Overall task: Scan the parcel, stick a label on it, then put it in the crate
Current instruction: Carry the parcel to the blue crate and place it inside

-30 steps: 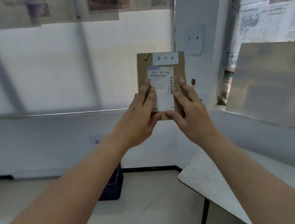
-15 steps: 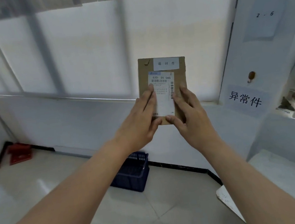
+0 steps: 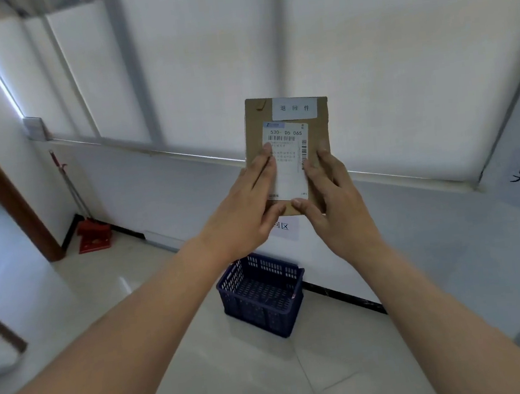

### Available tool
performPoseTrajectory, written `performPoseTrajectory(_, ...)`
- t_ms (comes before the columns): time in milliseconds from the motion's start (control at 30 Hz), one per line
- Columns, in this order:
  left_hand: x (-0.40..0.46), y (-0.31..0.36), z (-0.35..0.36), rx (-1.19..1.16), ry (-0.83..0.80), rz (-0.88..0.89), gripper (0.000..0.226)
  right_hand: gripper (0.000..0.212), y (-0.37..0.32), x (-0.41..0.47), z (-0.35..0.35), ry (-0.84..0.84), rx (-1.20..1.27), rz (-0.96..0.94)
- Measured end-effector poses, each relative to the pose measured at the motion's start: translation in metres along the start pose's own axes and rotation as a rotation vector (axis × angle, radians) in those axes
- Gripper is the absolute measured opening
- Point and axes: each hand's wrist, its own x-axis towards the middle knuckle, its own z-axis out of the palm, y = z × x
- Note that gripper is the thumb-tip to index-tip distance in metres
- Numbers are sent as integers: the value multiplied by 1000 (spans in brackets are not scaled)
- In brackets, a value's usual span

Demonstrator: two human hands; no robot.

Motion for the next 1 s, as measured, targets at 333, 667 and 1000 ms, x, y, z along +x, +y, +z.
performPoseTrajectory(333,4,-160,-10,-35,-32,-5,76,65,-21,81,132,-19,-17,56)
performPoseTrajectory(667,9,-324,-25,-74,-127,13,75,69,-50,155,265,-37,-50,159)
performPoseTrajectory(1000,70,-444,24,-134,-175,-29,76,73,11,240,354,-83,-98,216)
